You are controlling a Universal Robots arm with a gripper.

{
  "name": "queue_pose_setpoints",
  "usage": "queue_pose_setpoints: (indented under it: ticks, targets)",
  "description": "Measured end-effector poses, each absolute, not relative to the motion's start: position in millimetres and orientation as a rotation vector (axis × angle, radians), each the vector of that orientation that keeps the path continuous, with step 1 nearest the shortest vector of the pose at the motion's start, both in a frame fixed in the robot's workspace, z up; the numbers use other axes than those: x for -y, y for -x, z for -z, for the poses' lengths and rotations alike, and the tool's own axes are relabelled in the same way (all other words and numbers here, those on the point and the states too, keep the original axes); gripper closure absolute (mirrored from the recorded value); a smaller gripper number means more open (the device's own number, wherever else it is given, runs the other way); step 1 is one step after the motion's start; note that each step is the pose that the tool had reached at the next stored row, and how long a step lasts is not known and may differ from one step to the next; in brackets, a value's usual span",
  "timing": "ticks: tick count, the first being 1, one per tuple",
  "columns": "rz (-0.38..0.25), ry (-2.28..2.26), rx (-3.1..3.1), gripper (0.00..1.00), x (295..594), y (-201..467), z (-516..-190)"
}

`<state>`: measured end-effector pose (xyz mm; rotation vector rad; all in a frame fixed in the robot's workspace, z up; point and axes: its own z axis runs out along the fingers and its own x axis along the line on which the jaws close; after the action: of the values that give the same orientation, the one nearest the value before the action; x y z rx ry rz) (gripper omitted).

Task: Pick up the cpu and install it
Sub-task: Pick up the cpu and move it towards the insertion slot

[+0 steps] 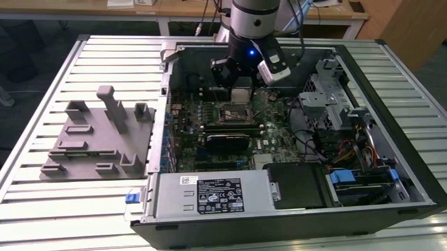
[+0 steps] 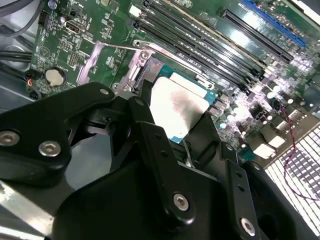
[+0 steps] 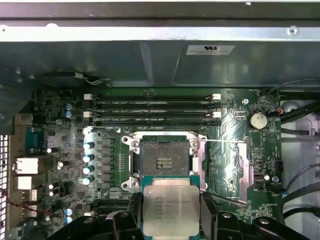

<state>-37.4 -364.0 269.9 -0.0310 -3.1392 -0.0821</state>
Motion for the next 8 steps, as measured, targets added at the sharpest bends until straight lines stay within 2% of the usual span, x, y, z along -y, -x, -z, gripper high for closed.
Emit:
queue_pose_setpoints:
  ticks: [8]
  targets:
    - [0.082, 0.031, 3.138, 0.46, 364.0, 36.0, -265.0]
